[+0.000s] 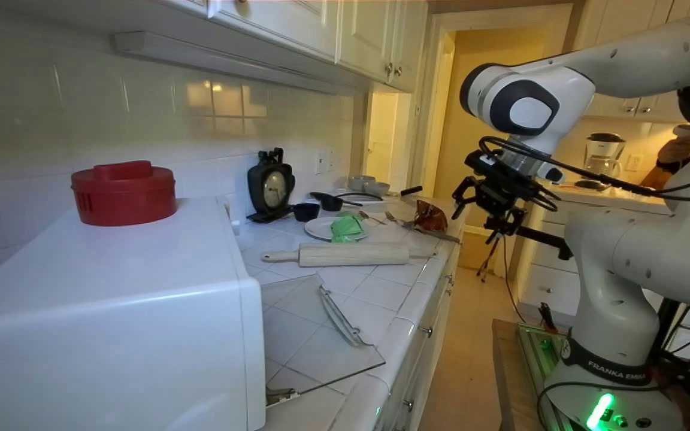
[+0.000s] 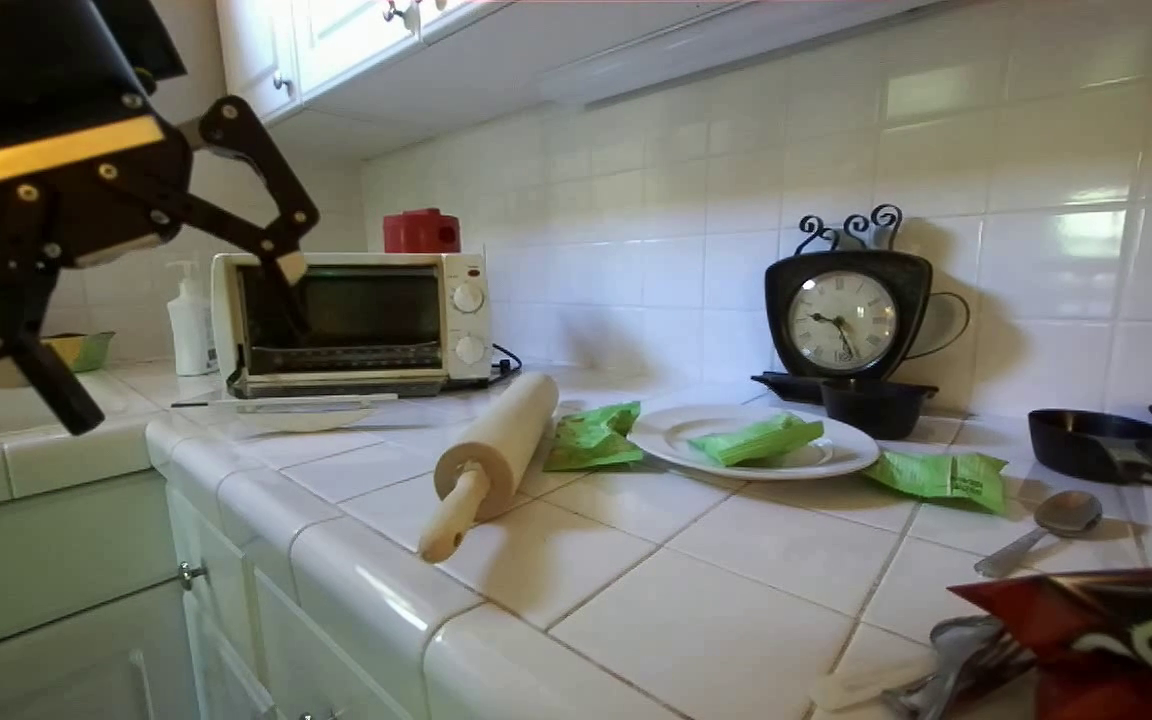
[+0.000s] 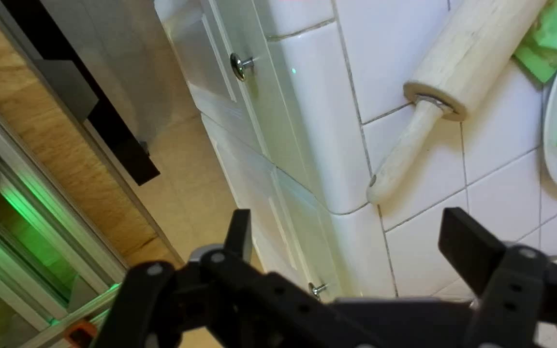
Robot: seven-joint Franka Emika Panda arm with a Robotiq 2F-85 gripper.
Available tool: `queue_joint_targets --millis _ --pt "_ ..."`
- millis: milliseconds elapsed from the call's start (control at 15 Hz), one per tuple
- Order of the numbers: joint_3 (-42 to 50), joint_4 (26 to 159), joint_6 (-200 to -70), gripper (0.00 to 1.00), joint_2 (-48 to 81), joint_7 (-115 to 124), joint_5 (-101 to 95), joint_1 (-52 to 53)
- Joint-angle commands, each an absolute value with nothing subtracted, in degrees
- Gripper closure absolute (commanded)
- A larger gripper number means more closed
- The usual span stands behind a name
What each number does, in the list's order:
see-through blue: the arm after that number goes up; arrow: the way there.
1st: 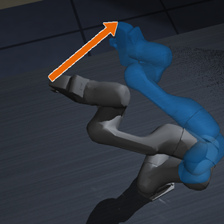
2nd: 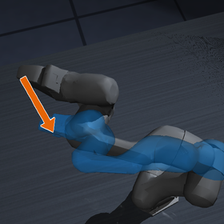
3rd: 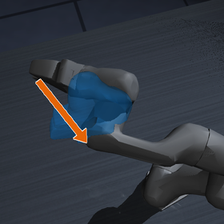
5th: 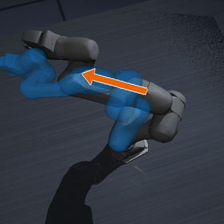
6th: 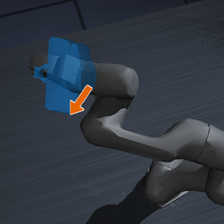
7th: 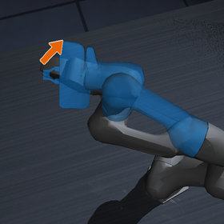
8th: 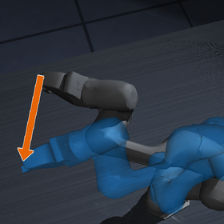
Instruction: Open the oven and put the green packet into it
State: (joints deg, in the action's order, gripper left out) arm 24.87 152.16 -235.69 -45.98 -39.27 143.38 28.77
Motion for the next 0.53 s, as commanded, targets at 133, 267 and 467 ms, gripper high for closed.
queue_joint_targets --millis 133,267,467 --pt "33.98 148.13 -239.27 0.0 -52.11 -59.01 144.49 35.22" --pt "36.74 146.59 -241.19 0.0 -52.99 -62.16 144.55 37.96" --pt "41.67 143.74 -246.02 0.0 -54.07 -62.31 144.59 43.67"
